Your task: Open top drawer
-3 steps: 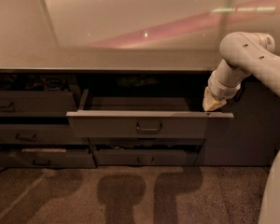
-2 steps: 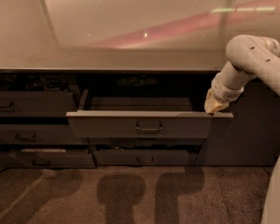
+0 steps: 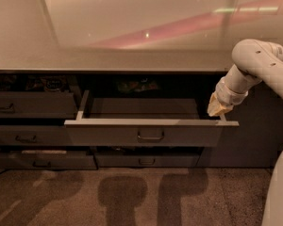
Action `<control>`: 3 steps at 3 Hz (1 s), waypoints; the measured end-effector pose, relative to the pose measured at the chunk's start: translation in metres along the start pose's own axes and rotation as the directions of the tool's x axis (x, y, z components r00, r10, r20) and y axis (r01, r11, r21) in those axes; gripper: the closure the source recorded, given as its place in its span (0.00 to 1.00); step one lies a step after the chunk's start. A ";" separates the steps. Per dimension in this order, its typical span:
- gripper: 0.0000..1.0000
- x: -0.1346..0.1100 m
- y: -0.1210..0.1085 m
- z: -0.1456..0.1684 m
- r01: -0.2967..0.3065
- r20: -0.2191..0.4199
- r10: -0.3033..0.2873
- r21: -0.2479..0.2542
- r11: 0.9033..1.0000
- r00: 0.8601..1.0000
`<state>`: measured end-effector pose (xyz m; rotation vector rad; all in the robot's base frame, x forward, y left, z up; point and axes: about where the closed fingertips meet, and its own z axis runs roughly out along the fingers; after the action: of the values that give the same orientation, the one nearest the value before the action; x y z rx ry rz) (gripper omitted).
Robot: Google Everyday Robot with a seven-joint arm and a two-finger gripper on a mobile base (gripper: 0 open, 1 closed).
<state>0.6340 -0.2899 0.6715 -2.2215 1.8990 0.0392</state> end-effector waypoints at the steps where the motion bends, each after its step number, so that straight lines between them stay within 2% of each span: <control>1: 0.81 0.003 0.007 0.000 -0.037 -0.011 0.037 -0.005 0.999 0.999; 2: 0.58 0.010 0.028 -0.011 -0.085 -0.048 0.086 0.033 0.996 0.995; 3: 0.35 0.011 0.046 -0.013 -0.093 -0.066 0.096 0.044 0.995 0.993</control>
Offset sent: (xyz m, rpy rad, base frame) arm -0.0656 -0.0299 0.0106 -0.0744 -0.0526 -0.1666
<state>0.5896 -0.3092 0.6755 -2.1311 2.0206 -0.0597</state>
